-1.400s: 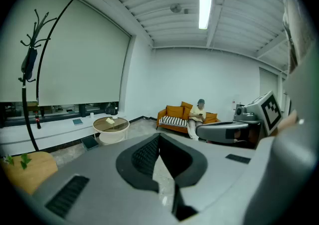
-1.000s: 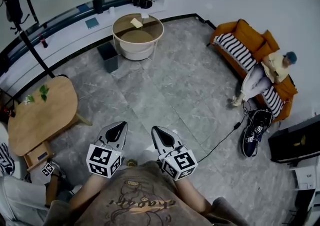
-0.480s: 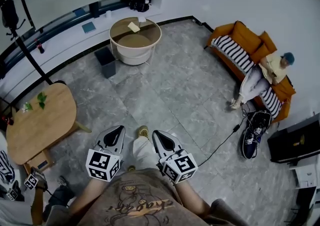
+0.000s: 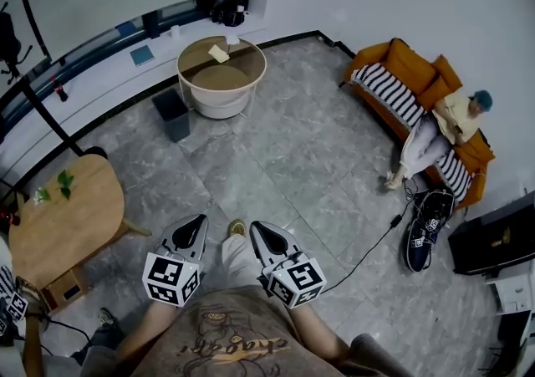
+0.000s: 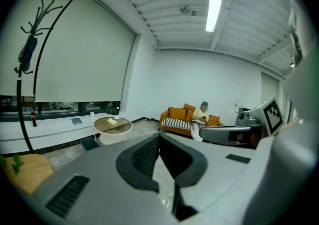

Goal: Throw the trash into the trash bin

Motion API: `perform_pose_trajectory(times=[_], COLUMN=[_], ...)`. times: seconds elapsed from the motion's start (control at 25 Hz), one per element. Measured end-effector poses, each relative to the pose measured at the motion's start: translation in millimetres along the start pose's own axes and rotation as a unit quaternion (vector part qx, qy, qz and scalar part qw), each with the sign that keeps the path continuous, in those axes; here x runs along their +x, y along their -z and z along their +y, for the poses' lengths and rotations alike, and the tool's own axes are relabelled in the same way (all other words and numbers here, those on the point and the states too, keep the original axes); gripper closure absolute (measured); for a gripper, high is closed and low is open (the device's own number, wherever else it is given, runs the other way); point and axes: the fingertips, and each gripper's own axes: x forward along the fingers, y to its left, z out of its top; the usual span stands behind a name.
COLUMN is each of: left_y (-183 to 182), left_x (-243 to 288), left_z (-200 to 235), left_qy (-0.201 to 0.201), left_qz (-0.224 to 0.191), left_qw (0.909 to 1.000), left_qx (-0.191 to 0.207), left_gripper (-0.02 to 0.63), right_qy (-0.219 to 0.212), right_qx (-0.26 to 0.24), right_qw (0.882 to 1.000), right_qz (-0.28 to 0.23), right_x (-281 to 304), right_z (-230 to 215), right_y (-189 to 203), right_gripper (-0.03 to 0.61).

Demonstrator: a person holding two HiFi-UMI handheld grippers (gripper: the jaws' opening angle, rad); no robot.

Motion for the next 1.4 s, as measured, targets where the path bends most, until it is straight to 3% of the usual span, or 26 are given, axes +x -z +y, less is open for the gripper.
perform_pose_trajectory(times=[0.44, 0.92, 1.4], left_y=[-38, -92, -124], left_x=[67, 171, 233], left_z=[56, 117, 152], left_qy=[-0.015, -0.046, -0.079], left_qz=[0.006, -0.001, -0.015], left_qw=[0.9998, 0.9987, 0.9965], left_qx=[-0.010, -0.022, -0.021], left_gripper=[0.595, 0.595, 0.595], right_qy=[-0.014, -0.037, -0.059], right_qx=[0.009, 0.003, 0.000], right_qw=[1.000, 0.999, 0.998], right_qz=[0.011, 0.014, 0.027], right_x=[80, 167, 222], right_z=[-49, -131, -188], right_y=[-32, -85, -102], right_gripper=[0.560, 0.560, 0.560])
